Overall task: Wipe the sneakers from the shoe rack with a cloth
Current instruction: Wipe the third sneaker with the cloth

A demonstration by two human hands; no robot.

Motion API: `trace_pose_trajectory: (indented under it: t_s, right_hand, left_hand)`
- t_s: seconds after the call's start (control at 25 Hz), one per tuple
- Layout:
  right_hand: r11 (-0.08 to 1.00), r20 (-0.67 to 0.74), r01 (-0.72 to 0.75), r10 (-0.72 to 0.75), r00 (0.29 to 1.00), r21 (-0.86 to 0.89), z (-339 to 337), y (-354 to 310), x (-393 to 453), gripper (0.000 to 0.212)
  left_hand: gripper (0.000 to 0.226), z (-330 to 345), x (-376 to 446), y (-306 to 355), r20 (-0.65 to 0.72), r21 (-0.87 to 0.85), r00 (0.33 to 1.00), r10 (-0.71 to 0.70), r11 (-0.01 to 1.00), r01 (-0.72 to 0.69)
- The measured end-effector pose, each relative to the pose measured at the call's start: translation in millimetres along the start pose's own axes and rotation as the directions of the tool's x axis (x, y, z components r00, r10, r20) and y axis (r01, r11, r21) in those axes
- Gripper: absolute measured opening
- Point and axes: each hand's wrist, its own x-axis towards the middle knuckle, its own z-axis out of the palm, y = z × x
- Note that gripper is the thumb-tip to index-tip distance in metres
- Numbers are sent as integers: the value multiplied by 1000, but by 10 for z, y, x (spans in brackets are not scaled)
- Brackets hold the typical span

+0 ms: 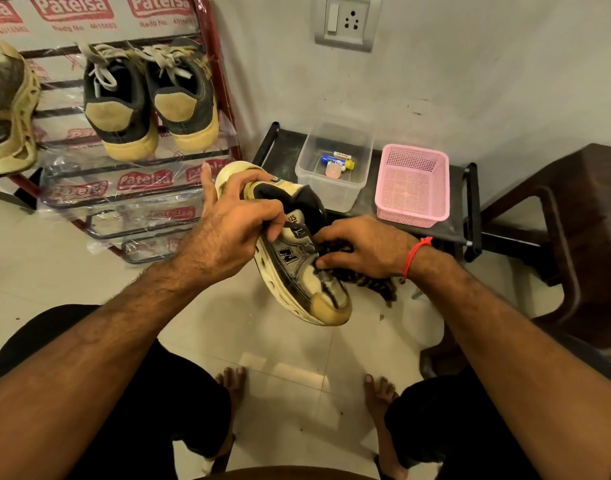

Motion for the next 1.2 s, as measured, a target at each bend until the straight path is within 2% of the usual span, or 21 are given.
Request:
trace_pose_trajectory:
  t_s: [0.08,0.2,0.24,0.32,0.4,0.44,0.48,0.52,0.56,0.6,0.64,0.72,0.8,0.88,1.04,1.12,1.2]
  right_hand:
    - [999,-80,27,-29,996,-19,10,-6,10,33]
    - [997,-231,-11,29,972,80,-8,1,12,30]
    - [991,-291,-21,60,955,136,1,-23,14,29]
    - [970,-375,2,93,922,244,40,-82,32,25]
    - [927,-403,54,108,909,370,90,-110,56,22]
    - [886,-414,85,126,902,455,92,-109,62,21]
    - [833,-435,126,146,889,539,81,-111,67,21]
    - [773,-466,177,168,869,609,69,-105,69,19]
    - [705,-494,234,187,849,669,59,-108,68,18]
    - [625,-512,294,201,835,724,48,-121,70,17]
    - [534,-515,341,215,830,773,39,-146,68,17]
    - [392,-492,383,228,840,836,36,-194,68,20]
    - [350,-474,383,225,852,855,42,-211,62,23]
    - [336,-459,375,220,861,864,47,-191,47,24]
    - [288,-446,375,242,862,881,29,-187,12,24]
    - [217,-463,414,278,842,884,12,-203,25,26]
    - [111,-468,458,323,822,882,-1,-213,50,25]
  left_hand:
    - [42,-1,19,-4,49,-5,994,-98,995,98]
    - [34,31,17,-13,78,-27,986,-150,988,153]
    - [39,55,7,-23,66,-23,987,-144,989,146]
    - [66,131,2,-40,76,-16,981,-181,983,182]
    - [79,202,34,-23,59,-147,947,-317,935,322]
    - [83,213,51,-15,19,-290,905,-426,864,412]
    - [85,193,69,-9,-2,-454,826,-563,737,501]
    - [88,154,87,12,52,-607,718,-695,548,575]
    - [92,113,98,21,192,-708,610,-769,322,629]
    - [98,85,94,15,365,-732,542,-757,127,670]
    - [103,52,69,27,504,-715,532,-680,17,699]
    - [84,-3,39,74,613,-712,599,-515,-33,701]
    - [59,-25,57,137,612,-744,661,-434,-32,668]
    - [51,-24,68,201,626,-750,686,-372,-44,660]
    - [48,2,51,194,619,-776,727,-298,-91,624]
    - [51,16,50,192,571,-817,771,-282,-98,569]
    - [65,44,54,218,462,-886,840,-286,-105,452]
